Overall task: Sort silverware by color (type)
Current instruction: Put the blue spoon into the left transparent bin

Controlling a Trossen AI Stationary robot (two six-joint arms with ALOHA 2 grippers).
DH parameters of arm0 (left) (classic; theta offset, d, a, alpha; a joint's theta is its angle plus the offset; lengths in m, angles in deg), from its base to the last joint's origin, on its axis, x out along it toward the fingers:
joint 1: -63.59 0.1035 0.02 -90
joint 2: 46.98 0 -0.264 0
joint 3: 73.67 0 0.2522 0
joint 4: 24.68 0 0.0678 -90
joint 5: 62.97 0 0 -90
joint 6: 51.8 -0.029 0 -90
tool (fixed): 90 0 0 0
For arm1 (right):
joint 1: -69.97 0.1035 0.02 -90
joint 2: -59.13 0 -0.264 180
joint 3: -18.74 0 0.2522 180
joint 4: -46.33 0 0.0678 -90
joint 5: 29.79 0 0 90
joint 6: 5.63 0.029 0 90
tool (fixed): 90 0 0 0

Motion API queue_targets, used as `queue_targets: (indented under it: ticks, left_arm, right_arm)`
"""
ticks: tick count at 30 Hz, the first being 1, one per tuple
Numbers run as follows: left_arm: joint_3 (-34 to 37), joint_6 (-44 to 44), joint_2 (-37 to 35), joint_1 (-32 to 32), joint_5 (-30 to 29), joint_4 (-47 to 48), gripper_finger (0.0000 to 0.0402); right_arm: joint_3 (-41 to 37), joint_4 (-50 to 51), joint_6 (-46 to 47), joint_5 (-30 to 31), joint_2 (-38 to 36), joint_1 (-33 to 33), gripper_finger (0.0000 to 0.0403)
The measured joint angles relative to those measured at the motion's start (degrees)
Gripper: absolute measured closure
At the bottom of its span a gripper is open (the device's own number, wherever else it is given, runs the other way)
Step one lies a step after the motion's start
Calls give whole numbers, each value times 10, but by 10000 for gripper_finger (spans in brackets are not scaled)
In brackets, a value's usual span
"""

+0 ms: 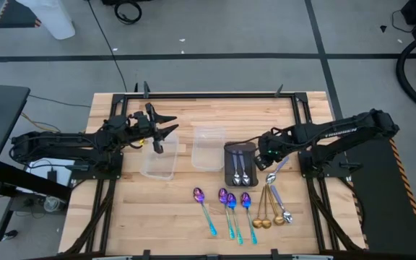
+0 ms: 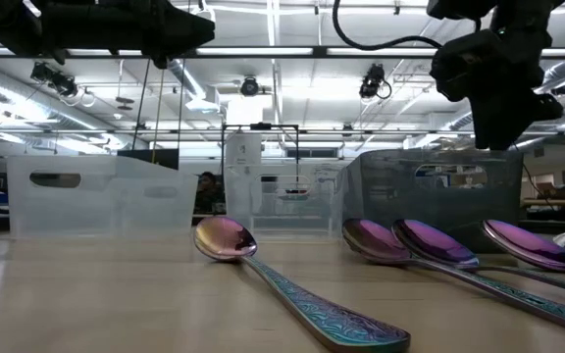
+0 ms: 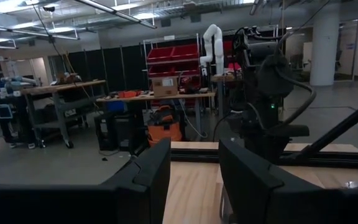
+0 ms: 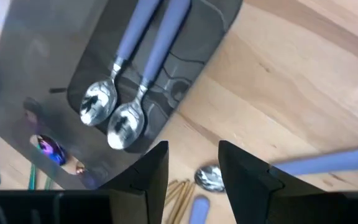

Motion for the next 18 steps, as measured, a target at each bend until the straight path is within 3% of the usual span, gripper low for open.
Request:
queue_targets:
  ticks: [5,10,14,18]
  left_arm:
    - [0,55,0,0,7,26,258]
    - [0,118,0,-8,89,104,258]
    - [0,82,0,-56,122,198,258]
    - [0,45,0,-124,101,213,258]
  right_arm:
    - [0,2,4,-4,0,16,251]
    - [0,2,-9,58,0,39,251]
    - [0,2,-40,112,0,46,251]
    - [0,-4,-56,152,0,46,251]
